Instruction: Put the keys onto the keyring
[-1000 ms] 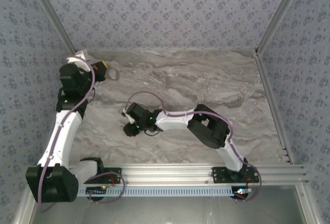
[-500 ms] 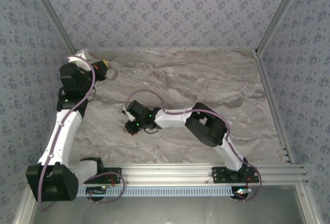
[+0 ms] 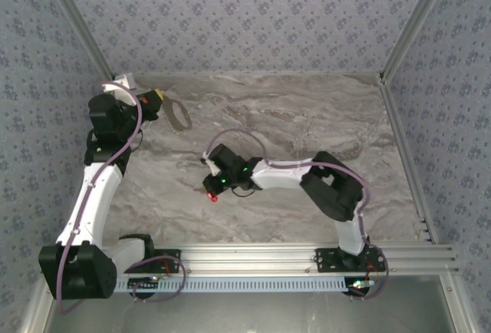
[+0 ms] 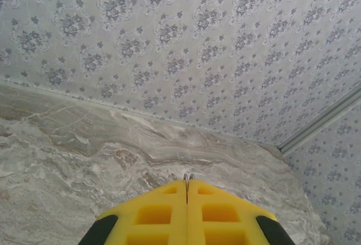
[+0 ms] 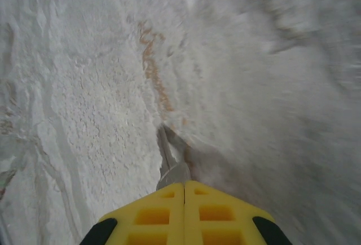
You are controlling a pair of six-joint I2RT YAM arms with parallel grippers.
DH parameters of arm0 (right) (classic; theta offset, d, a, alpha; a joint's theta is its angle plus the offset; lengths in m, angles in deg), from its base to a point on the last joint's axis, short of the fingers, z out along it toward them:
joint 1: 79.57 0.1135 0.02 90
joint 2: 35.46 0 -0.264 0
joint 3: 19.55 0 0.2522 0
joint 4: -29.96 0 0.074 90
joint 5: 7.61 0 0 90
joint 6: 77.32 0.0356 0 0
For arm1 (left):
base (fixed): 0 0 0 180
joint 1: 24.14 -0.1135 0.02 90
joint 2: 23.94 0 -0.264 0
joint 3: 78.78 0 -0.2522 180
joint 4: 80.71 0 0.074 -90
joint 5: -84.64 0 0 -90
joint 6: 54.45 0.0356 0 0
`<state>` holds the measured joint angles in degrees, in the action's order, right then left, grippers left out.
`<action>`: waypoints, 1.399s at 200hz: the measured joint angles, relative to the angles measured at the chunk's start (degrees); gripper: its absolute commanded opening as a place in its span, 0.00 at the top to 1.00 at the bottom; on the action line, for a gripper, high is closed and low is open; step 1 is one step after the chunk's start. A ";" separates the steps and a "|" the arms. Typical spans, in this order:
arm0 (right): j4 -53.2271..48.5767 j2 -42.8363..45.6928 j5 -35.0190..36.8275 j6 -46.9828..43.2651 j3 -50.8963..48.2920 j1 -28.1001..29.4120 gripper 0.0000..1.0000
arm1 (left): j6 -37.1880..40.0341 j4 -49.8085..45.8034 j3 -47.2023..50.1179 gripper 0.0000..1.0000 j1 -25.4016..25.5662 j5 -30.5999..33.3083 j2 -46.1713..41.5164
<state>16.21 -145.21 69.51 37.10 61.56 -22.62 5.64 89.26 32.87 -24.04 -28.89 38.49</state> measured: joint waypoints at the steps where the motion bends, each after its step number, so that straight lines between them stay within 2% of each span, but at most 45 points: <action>1: 0.02 0.26 0.00 0.07 -0.20 -0.09 1.00 | -0.02 0.00 0.00 1.00 0.00 -0.04 0.00; 32: 2.43 10.29 -0.04 0.68 -7.56 -3.87 1.00 | -0.20 0.42 0.59 1.00 0.72 -0.92 -0.07; 50: 3.32 15.87 -0.13 1.07 -11.43 -6.51 1.00 | 0.04 0.44 1.36 1.00 2.99 -1.11 -0.07; 86: 2.47 28.41 -1.49 1.60 -16.83 -14.12 1.00 | 3.08 0.81 2.27 1.00 11.80 -1.42 -0.07; 130: -0.87 45.40 -2.16 1.68 -17.27 -22.53 1.00 | 8.74 4.20 4.24 1.00 21.84 -2.56 -0.04; 155: -3.28 52.15 -2.38 1.66 -17.16 -25.38 1.00 | 11.15 7.19 4.66 1.00 26.08 -2.91 0.74; 224: -6.03 54.60 -4.46 1.68 -13.11 -26.23 1.00 | 16.85 9.75 3.02 1.00 35.74 -4.92 4.59; 280: -5.88 54.60 -4.98 1.66 -12.76 -24.94 1.00 | 18.27 9.81 -0.68 1.00 40.50 -6.05 7.43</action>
<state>10.33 -90.61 64.52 38.76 48.80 -47.56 23.91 99.07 32.19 16.46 -34.94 45.92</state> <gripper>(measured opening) 0.065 0.041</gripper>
